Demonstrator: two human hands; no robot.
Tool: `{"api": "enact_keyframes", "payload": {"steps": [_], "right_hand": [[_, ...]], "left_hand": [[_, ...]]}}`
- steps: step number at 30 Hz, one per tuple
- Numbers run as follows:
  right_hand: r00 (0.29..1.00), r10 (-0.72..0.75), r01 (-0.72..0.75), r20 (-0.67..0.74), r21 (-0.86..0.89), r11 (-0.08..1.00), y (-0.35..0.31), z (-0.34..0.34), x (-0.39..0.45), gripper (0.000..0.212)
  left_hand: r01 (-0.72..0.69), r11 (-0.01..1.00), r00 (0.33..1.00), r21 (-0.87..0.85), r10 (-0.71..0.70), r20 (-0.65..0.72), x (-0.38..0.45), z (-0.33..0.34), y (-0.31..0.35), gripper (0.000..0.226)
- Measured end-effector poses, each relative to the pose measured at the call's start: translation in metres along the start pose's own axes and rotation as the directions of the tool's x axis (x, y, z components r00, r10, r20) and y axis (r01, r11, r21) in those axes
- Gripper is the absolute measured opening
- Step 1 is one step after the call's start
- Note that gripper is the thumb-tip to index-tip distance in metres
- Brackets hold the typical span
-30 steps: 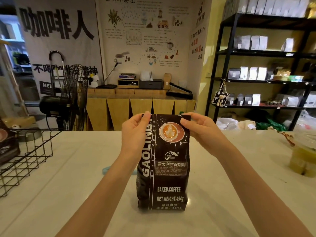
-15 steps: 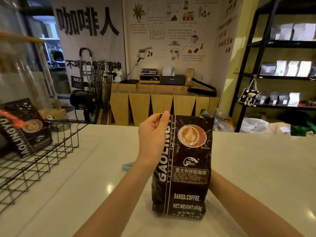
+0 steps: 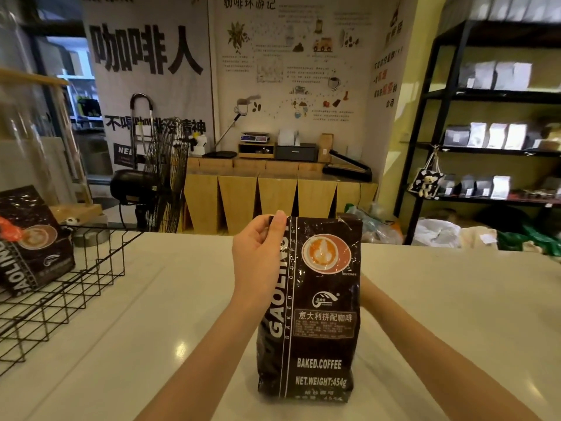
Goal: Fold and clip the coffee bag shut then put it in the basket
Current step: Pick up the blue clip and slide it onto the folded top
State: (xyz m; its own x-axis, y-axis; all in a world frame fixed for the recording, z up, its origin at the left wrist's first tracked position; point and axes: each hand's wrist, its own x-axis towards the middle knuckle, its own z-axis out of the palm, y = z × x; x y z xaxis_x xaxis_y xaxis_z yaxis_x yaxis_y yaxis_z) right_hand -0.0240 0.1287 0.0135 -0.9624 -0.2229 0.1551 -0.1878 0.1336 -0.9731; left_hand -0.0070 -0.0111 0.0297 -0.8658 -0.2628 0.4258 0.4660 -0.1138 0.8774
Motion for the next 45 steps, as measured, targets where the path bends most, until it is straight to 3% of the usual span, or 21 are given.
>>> {"api": "enact_keyframes", "payload": {"steps": [2,6,8,12,15,20,28,34,39,42,45], "right_hand": [[0.991,-0.113,0.107,-0.076,-0.071,0.992,-0.009,-0.022,0.014,0.02],[0.943,-0.238,0.235,-0.234,-0.04,0.971,-0.05,-0.065,0.008,0.015],[0.917,-0.333,0.324,-0.219,-0.079,0.943,-0.068,-0.075,-0.002,0.014],[0.907,-0.421,0.397,-0.02,-0.297,0.868,-0.072,-0.066,-0.018,0.005],[0.876,-0.48,0.442,-0.037,-0.332,0.833,-0.071,-0.057,-0.021,0.004],[0.883,-0.469,0.433,0.016,-0.411,0.802,-0.064,-0.05,-0.019,0.011],[0.861,-0.507,0.46,0.022,-0.457,0.761,-0.056,-0.045,-0.016,0.008],[0.888,-0.448,0.442,0.104,-0.46,0.77,-0.058,-0.036,-0.014,0.023],[0.898,-0.434,0.416,0.075,-0.463,0.783,-0.059,-0.042,-0.017,0.04],[0.894,-0.431,0.435,0.125,-0.476,0.764,-0.062,-0.039,-0.018,0.04],[0.897,-0.395,0.439,0.197,-0.482,0.758,-0.068,-0.031,-0.018,0.032]], "left_hand": [[-0.011,1.0,1.0,-0.01,0.011,0.005,0.0,0.0,0.0,0.021],[-0.03,0.999,0.999,-0.015,0.031,0.008,-0.001,0.001,0.0,0.022],[-0.036,0.999,0.999,-0.012,0.036,0.005,-0.001,0.001,-0.001,0.021],[-0.045,0.999,0.999,-0.023,0.045,0.004,-0.002,0.001,0.0,0.02],[-0.053,0.998,0.999,-0.025,0.053,0.004,-0.002,0.002,0.001,0.019],[-0.015,0.997,1.0,-0.072,0.016,0.014,-0.004,0.001,0.004,0.021],[0.04,0.981,0.996,-0.188,-0.024,0.085,-0.007,0.0,0.008,0.058],[0.066,0.979,0.998,-0.193,-0.063,0.021,-0.01,0.003,0.01,0.031],[0.088,0.973,0.996,-0.214,-0.088,0.008,-0.008,0.003,0.013,0.033],[0.057,0.981,0.998,-0.185,-0.055,0.016,-0.009,0.004,0.014,0.043],[0.06,0.983,0.998,-0.175,-0.06,0.005,-0.01,0.006,0.016,0.035]]}}
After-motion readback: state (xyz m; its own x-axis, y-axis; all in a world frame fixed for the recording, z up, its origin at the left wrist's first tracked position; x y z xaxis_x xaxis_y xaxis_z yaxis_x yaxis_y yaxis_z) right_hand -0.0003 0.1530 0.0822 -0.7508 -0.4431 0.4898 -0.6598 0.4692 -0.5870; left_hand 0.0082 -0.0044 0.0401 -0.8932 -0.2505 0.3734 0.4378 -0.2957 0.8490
